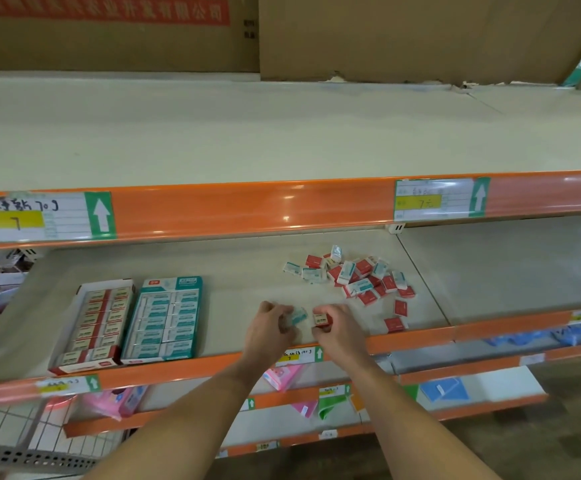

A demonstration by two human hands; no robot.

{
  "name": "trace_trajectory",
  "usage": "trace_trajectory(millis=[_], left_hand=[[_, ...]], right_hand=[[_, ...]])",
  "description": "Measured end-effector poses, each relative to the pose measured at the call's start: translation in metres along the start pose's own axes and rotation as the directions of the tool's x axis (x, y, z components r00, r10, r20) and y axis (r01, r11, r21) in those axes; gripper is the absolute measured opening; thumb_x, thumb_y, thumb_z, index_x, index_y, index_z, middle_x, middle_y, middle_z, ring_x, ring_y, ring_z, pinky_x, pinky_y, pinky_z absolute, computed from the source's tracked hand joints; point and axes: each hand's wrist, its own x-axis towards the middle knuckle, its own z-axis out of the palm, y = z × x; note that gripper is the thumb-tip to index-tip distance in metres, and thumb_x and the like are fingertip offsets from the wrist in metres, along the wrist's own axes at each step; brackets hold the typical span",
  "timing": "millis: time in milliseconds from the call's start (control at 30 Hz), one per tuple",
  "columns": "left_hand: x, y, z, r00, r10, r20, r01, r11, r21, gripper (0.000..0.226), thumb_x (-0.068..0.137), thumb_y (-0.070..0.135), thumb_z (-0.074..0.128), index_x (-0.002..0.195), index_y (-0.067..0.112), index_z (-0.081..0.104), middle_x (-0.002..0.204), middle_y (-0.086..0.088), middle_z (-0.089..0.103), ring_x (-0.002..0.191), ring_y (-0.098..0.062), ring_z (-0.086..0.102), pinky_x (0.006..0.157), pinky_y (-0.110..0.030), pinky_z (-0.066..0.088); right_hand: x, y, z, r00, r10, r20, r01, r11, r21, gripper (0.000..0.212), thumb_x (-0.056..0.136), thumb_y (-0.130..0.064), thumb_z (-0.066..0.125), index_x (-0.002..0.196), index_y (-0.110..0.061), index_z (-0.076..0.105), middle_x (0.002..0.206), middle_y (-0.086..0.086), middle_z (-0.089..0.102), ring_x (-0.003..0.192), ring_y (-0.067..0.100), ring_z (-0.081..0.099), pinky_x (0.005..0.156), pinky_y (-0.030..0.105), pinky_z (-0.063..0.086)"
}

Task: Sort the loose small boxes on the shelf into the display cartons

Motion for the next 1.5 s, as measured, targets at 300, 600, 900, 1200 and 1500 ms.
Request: trace_trajectory(millis=[300, 600, 900, 1200, 1500], left_hand=[[-0.010, -0.004, -0.003, 0.997, 0.069, 0.027, -0.070, 0.997, 0.020, 0.052, 0.083, 0.015, 0.066, 0.133, 0.019, 0.056, 0.123, 0.004, 0.044, 0.100, -0.012, 0.056, 0.087, -0.019, 0.051], [-0.001, 0.002, -0.001, 0.987, 0.113, 0.113, -0.137, 0.964, 0.227, 0.025, 0.094, 0.020, 0.053, 0.119, 0.018, 0.056, 0.121, -0.001, 0.041, 0.092, -0.021, 0.057, 0.081, -0.031, 0.051], [0.011, 0.001, -0.029, 0.985, 0.157, 0.067, -0.170, 0.950, 0.263, 0.021, 0.092, 0.016, 0.053, 0.112, 0.013, 0.061, 0.111, -0.008, 0.049, 0.094, -0.032, 0.057, 0.080, -0.039, 0.047], [0.011, -0.017, -0.083, 0.980, 0.197, 0.003, -0.185, 0.919, 0.348, 0.017, 0.097, 0.020, 0.053, 0.112, 0.015, 0.061, 0.113, -0.003, 0.050, 0.091, -0.027, 0.059, 0.076, -0.039, 0.047], [-0.004, -0.054, -0.136, 0.987, 0.151, -0.054, -0.115, 0.901, 0.419, 0.017, 0.097, 0.020, 0.052, 0.110, 0.015, 0.061, 0.117, -0.004, 0.048, 0.095, -0.028, 0.057, 0.078, -0.043, 0.050]], right_hand=[[0.003, 0.000, 0.000, 1.000, 0.009, 0.015, -0.009, 1.000, -0.019, 0.034, 0.087, -0.016, 0.073, 0.116, -0.029, 0.058, 0.119, -0.008, 0.050, 0.103, 0.008, 0.055, 0.075, 0.013, 0.051], [0.006, -0.001, 0.001, 1.000, 0.026, 0.002, -0.025, 0.999, -0.045, 0.035, 0.085, -0.016, 0.074, 0.117, -0.024, 0.062, 0.116, -0.005, 0.050, 0.102, 0.011, 0.055, 0.087, 0.021, 0.047], [0.015, -0.020, 0.004, 0.997, -0.077, 0.013, 0.078, 0.993, -0.091, 0.029, 0.082, -0.021, 0.078, 0.109, -0.022, 0.067, 0.103, -0.004, 0.061, 0.091, 0.009, 0.059, 0.069, 0.005, 0.039], [0.021, -0.063, 0.030, 0.980, -0.201, -0.012, 0.198, 0.973, -0.119, 0.026, 0.081, -0.032, 0.078, 0.105, -0.025, 0.070, 0.100, -0.007, 0.065, 0.090, 0.010, 0.061, 0.074, 0.020, 0.044], [0.019, -0.104, 0.064, 0.976, -0.215, 0.028, 0.216, 0.963, -0.163, 0.027, 0.082, -0.036, 0.077, 0.107, -0.028, 0.069, 0.101, -0.006, 0.063, 0.092, 0.015, 0.060, 0.075, 0.026, 0.043]])
